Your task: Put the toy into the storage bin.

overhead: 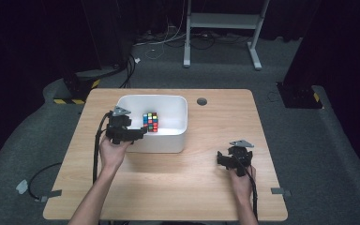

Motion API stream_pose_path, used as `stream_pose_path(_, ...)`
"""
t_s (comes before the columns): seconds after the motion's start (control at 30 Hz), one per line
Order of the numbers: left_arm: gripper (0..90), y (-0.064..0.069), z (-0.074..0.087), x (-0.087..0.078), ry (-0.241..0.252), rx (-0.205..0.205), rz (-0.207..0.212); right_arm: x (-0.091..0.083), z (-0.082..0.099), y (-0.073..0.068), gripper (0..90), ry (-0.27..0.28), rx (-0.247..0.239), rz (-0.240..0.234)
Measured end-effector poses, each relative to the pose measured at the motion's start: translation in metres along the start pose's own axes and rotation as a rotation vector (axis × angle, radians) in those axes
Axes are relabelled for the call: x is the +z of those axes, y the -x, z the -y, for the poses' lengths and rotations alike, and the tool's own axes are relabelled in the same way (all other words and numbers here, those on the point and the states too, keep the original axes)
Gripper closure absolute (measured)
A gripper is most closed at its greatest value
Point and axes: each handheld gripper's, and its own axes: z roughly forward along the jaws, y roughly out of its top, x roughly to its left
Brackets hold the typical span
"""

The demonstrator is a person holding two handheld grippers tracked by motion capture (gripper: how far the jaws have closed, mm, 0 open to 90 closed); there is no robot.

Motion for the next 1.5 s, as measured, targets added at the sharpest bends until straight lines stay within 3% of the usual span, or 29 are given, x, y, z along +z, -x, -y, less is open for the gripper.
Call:
stream_pose_path(0.77, 21.3, -0.014, 0.007, -0.023, 0.06, -0.054, -0.002, 0.0, 0.0, 0.0, 14.2, 0.0, 0.0, 0.0)
stream_pose_path(1.5, 21.5, -0.023, 0.018, -0.043, 0.096, -0.077, -0.016, 0.0, 0.0, 0.0, 14.2, 0.0, 0.0, -0.001)
